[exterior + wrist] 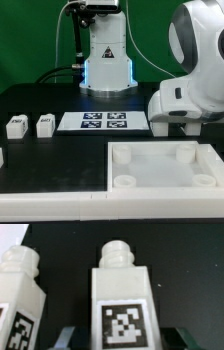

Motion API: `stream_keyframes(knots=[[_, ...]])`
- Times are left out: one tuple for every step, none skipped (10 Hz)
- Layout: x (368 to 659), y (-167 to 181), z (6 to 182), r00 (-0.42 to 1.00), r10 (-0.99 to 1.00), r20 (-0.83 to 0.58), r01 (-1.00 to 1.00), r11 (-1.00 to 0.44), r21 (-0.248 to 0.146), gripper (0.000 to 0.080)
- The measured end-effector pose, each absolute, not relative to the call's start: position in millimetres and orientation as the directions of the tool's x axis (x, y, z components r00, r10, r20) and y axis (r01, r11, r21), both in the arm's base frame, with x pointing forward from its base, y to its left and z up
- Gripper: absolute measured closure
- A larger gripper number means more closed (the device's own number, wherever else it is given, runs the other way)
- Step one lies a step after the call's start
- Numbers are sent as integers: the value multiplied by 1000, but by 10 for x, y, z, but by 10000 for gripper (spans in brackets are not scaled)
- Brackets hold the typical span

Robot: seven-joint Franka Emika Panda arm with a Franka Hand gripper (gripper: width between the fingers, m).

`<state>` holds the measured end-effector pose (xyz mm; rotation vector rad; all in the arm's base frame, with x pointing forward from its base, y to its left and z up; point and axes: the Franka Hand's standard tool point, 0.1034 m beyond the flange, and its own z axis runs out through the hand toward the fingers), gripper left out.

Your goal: Assemble one leg

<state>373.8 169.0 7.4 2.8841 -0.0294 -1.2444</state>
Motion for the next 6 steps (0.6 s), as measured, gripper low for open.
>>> stream_keyframes(knots=[[3895,1637,238,697,38,-716,18,-999,-36,508],[4110,1533,476,716,74,-694,35,-997,-71,508],[4235,1430,615,739,91,-667,41,-995,-91,508],[4421,1360,769,792,87,-604,36,-995,-97,508],[4609,1305,957,857,83,-508,36,-994,-102,508],[4764,1264,1163,890,78,-448,35,-994,-103,508]])
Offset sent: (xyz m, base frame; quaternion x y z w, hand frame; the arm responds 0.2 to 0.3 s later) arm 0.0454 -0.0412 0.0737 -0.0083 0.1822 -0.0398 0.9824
